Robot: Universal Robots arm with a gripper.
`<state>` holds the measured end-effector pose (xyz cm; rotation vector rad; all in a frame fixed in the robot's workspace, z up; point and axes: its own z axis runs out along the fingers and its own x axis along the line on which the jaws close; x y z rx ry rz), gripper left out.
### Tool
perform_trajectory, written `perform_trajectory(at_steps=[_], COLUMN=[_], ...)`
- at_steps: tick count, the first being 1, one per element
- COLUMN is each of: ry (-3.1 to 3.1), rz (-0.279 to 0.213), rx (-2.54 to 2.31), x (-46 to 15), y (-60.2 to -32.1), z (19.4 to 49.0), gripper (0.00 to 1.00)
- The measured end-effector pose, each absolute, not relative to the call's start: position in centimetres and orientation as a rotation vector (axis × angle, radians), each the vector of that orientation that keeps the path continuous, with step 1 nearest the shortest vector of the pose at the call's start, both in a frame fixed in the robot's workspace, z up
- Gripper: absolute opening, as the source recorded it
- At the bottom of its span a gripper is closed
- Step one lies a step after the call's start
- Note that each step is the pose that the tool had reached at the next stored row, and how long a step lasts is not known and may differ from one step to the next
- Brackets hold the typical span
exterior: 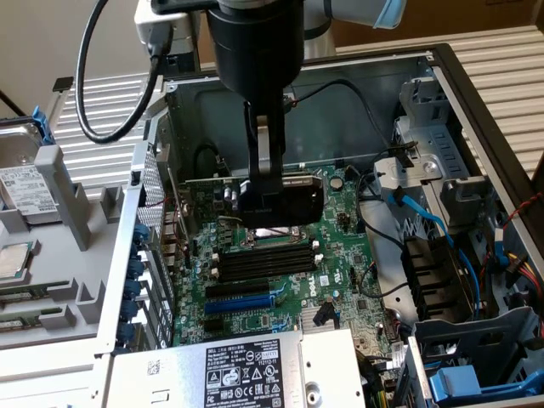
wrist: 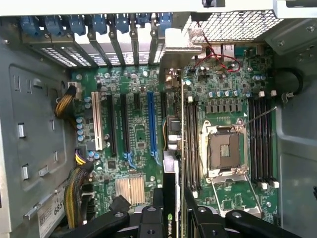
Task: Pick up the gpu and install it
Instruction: 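Insert the gpu into the slot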
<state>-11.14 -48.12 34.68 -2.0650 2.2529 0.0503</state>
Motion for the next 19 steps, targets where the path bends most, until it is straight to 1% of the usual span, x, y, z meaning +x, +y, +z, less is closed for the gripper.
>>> perform_trajectory(at_steps=[19], ry=[2.253], rz=[0.051], rx=[-2.065], x=[-11.9], y=[-49.5], z=[33.2], gripper=[0.26])
